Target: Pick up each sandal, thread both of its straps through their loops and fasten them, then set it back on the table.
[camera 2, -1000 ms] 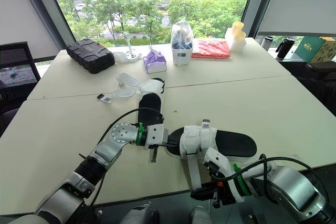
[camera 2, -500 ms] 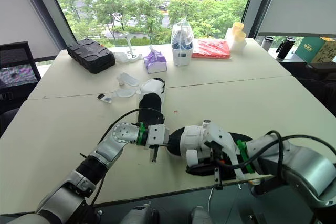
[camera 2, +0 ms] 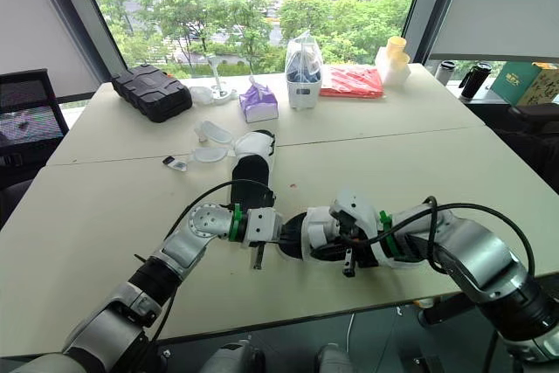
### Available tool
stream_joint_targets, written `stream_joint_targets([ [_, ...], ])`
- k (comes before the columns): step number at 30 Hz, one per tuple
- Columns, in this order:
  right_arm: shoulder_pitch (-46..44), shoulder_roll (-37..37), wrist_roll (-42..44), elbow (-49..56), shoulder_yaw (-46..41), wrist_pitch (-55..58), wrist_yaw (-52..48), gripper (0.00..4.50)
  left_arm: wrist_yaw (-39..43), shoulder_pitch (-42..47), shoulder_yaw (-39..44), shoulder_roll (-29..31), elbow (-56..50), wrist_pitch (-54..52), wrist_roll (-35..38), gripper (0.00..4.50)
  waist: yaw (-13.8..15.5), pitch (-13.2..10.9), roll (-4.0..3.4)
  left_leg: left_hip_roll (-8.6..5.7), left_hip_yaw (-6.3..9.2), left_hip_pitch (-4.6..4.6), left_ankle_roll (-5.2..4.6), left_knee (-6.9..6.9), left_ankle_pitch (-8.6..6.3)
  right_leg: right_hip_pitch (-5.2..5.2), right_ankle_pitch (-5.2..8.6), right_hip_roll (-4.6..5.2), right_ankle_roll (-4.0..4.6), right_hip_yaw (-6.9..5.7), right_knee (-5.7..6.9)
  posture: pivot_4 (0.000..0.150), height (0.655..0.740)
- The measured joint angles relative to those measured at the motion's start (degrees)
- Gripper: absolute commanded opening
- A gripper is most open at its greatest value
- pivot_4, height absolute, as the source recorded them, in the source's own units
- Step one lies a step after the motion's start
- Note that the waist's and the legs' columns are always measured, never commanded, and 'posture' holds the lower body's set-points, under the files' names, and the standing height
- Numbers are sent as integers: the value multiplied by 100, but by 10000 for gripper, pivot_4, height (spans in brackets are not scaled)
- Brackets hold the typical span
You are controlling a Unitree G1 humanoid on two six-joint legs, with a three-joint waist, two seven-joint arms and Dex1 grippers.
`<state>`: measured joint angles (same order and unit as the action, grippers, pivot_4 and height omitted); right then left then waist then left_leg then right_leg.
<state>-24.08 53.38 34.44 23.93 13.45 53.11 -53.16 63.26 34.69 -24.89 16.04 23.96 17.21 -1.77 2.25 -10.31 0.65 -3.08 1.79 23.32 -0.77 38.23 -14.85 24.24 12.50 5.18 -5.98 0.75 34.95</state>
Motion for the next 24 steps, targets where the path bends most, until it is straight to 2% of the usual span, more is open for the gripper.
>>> stream_joint_targets([
  [3,-93,-138,13,-149,1,36,-53,14482,-36,-9,7,22,-7,-13,-7,0,-8,3,3,1,1,-4,0,0,0,-1,-1,-2,3,2,4,1500,7400],
  [9,-385,-540,425,-223,-300,545,-58,43303,-50,-11,17,45,-8,-29,-10,0,-18,17,4,3,0,-7,0,0,0,-1,-3,-3,6,3,6,1500,7400],
  [13,-869,-865,786,-527,-840,1133,313,44215,-43,-2,2,-3,-14,-32,-10,0,12,20,-1,3,4,1,0,-2,0,7,-4,2,5,1,5,1500,7400],
  [17,-1058,-1079,907,-764,-966,1433,510,44215,-18,6,-5,2,-32,-30,-9,0,-1,21,-2,1,1,4,-3,-8,-2,12,-9,12,-4,2,4,1500,7400],
  [24,-1540,-1194,411,-1499,-840,1238,756,44215,-24,11,-6,5,-26,-36,-10,0,-7,21,-3,0,-1,3,-2,-8,-2,12,-4,15,8,1,4,1500,7400],
])
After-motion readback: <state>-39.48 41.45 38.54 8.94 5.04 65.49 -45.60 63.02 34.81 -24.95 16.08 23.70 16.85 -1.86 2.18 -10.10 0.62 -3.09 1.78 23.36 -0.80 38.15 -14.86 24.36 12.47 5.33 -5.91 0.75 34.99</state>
